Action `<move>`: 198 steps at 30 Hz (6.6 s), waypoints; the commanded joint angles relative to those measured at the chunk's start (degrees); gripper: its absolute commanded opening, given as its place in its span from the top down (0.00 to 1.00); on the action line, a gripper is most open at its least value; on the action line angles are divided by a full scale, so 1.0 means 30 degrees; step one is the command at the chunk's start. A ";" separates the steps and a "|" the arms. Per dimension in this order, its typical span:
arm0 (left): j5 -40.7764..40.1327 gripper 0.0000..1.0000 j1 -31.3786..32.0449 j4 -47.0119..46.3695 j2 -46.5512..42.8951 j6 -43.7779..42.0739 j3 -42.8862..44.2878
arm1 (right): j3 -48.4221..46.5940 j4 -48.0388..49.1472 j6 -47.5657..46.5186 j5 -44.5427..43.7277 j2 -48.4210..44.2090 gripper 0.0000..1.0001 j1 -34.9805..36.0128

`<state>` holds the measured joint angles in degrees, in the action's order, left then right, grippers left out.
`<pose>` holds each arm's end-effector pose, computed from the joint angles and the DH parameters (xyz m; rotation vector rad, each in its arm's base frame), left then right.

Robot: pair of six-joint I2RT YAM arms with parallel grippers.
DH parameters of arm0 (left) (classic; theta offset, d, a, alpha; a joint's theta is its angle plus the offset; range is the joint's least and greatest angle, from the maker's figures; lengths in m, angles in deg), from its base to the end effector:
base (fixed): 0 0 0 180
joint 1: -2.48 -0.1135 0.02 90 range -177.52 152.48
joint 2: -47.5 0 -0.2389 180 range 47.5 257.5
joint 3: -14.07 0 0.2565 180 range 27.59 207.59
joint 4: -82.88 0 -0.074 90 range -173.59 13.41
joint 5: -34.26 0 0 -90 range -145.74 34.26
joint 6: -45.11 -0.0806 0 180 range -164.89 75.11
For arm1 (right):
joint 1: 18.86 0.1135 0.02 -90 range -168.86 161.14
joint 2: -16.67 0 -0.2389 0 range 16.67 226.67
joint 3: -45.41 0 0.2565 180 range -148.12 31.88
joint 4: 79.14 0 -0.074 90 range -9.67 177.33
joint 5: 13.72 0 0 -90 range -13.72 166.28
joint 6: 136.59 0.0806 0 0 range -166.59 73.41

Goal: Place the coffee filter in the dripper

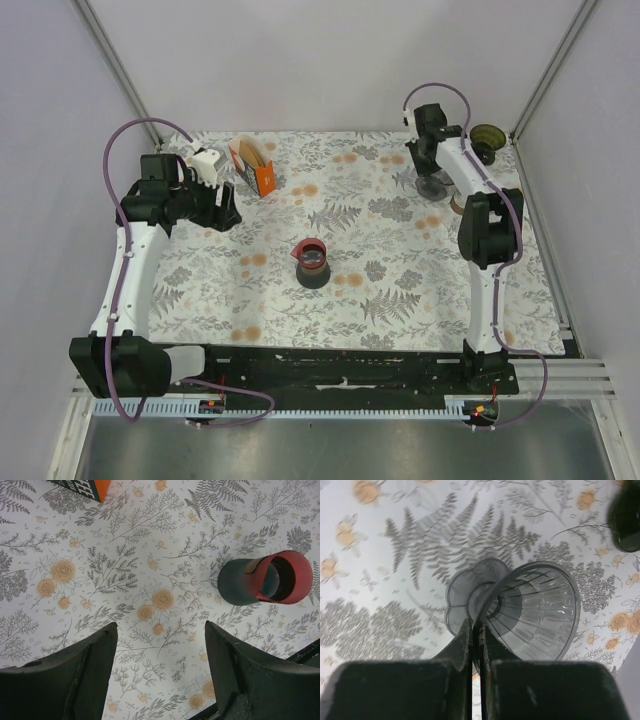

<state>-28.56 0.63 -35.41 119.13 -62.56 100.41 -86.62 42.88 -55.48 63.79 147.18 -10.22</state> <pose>0.2932 -0.0274 0.2988 0.5336 2.2485 -0.3945 0.5127 0.0603 0.1747 -0.3047 2.5266 -0.2800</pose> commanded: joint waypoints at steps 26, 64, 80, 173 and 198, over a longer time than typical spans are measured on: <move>0.0551 0.18 0.0000 0.2220 -0.3253 -0.0760 0.2361 | 1.0320 0.0051 -2.1441 1.0058 -1.4916 1.00 1.4400; -0.0740 0.19 0.0000 0.2161 -0.3517 -0.1580 0.0982 | 1.1696 0.1983 -2.0330 1.0403 -1.3124 1.00 1.4872; -0.6944 0.19 -0.0029 -0.8226 -0.0973 0.8222 -0.0157 | 0.9353 0.5344 -1.5271 0.9731 -1.5670 0.02 1.4872; -0.9206 0.98 0.5098 -0.6979 -0.3634 0.6594 -0.3706 | -0.0607 0.6468 0.9611 0.1059 -0.3225 0.79 1.5108; -0.7214 0.98 0.5303 -0.6745 -0.3693 0.6828 -0.3588 | -0.1164 0.7344 0.9934 0.1086 -0.2110 0.75 1.4697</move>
<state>-53.10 16.24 -54.95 109.63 -43.54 88.32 -87.32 62.23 -26.30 66.43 139.95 35.03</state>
